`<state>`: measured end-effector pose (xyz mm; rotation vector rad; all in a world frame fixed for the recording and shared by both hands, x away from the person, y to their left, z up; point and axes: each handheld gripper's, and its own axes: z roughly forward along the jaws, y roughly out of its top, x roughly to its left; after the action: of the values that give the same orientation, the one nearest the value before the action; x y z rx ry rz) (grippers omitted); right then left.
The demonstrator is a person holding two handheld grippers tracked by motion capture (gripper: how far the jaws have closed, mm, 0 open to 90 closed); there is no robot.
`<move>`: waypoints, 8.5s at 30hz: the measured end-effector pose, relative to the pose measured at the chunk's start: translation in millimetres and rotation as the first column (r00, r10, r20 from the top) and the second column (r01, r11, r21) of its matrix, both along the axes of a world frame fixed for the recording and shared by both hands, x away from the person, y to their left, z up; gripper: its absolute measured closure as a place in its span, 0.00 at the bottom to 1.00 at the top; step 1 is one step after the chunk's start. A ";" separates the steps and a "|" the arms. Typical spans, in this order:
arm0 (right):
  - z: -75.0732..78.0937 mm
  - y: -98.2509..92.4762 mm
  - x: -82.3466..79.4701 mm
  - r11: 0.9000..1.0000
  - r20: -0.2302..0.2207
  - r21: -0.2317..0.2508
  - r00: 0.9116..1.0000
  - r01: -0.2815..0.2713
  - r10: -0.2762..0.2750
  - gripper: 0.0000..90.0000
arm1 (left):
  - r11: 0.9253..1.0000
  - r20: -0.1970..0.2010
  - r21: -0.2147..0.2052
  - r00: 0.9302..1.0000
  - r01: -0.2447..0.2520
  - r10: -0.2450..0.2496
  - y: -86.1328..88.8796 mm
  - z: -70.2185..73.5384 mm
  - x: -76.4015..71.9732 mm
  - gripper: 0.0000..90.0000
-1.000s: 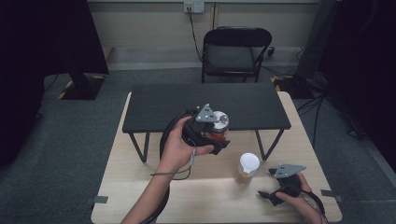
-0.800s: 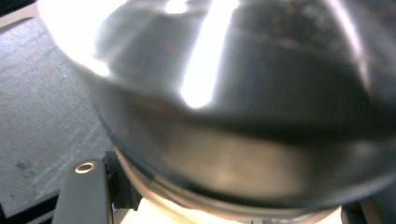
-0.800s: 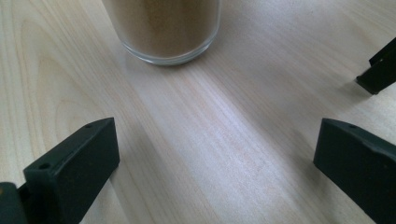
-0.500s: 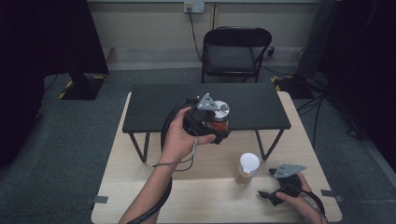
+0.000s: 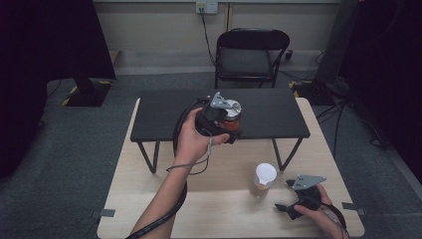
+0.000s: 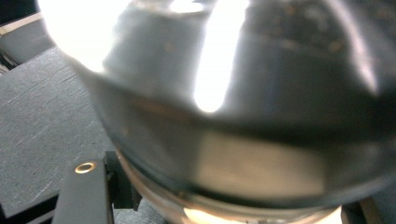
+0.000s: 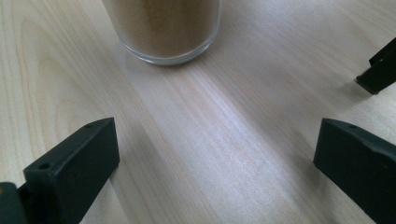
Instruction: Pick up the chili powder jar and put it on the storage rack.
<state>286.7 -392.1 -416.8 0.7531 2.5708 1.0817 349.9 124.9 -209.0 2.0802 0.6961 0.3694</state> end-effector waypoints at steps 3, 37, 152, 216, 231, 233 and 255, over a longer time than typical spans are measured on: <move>0.0 0.0 0.0 1.000 0.000 0.000 1.000 0.000 0.000 0.00 | 1.000 0.000 0.005 1.000 -0.009 0.009 -2.2 -1.3 2.5 0.34; 0.0 0.0 0.0 1.000 0.000 0.000 1.000 0.000 0.000 0.00 | 0.995 0.010 -0.018 0.995 -0.095 0.095 -11.5 -6.4 10.7 0.34; 0.0 0.0 0.0 1.000 -0.001 0.000 1.000 0.000 0.000 0.00 | 0.995 -0.009 -0.082 0.998 0.060 -0.061 32.1 -141.5 -58.1 0.05; 0.0 0.0 0.0 1.000 -0.001 -0.001 1.000 0.000 0.000 0.00 | 0.996 -0.048 0.068 0.997 -0.064 0.068 51.3 -207.6 -80.0 0.05; 0.1 0.0 0.0 1.000 -0.001 -0.001 1.000 0.000 0.000 0.00 | 0.990 -0.060 0.113 0.994 -0.082 0.089 51.5 -214.5 -78.8 0.05; 0.1 0.0 0.0 1.000 -0.001 -0.001 1.000 0.000 0.000 0.00 | 0.989 -0.060 0.120 0.994 -0.084 0.092 51.2 -215.0 -78.5 0.05; 0.0 0.0 0.0 1.000 -0.001 -0.001 1.000 -0.001 0.001 0.00 | 0.989 -0.088 0.116 0.990 -0.097 0.107 54.0 -216.0 -76.8 0.00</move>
<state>286.7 -392.2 -416.8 0.7525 2.5720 1.0808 273.1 178.9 -425.0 2.1837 0.8578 0.3775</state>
